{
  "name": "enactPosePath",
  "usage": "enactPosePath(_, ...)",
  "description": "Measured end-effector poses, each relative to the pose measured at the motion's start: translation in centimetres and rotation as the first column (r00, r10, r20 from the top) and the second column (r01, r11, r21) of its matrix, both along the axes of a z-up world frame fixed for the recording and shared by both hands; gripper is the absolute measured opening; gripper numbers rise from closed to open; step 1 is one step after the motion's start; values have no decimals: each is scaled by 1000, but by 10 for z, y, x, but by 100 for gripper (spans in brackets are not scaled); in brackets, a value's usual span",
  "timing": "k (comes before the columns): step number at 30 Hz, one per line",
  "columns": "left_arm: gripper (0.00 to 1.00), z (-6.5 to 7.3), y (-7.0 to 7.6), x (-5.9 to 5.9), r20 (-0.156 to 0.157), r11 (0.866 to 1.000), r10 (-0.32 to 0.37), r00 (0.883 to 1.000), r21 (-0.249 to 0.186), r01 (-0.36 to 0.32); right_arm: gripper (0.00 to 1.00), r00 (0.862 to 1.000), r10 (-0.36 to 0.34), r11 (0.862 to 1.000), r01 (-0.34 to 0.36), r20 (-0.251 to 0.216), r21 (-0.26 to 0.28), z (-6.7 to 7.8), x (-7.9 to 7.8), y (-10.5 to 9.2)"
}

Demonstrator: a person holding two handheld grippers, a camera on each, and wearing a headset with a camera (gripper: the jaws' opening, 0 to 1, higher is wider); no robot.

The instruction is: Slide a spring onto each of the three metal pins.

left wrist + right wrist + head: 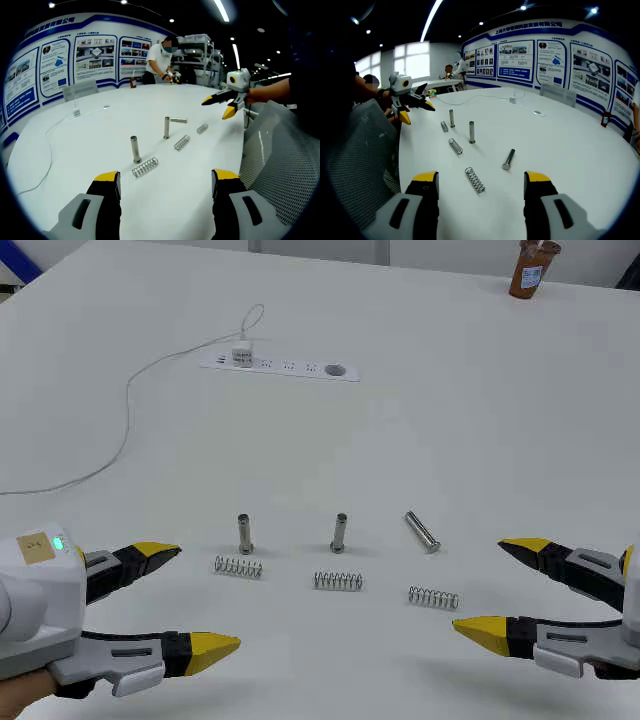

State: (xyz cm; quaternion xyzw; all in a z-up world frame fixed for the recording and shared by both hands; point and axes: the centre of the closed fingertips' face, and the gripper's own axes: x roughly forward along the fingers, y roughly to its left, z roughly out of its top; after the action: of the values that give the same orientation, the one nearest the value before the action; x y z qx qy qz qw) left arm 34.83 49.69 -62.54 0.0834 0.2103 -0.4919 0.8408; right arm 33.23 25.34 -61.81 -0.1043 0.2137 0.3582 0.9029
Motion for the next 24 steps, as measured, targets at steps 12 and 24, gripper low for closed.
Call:
enactPosePath(12, 76, 0, -1, 0, -1, 1000, -1, 1000, 5, 1, 69, 1000, -9, 1000, 9, -9, 2, -1, -1, 0)
enactPosePath(24, 75, -1, -1, 0, -7, 1000, -1, 1000, 6, 1, 68, 1000, -24, 1000, 24, -16, -1, 1, 2, -4)
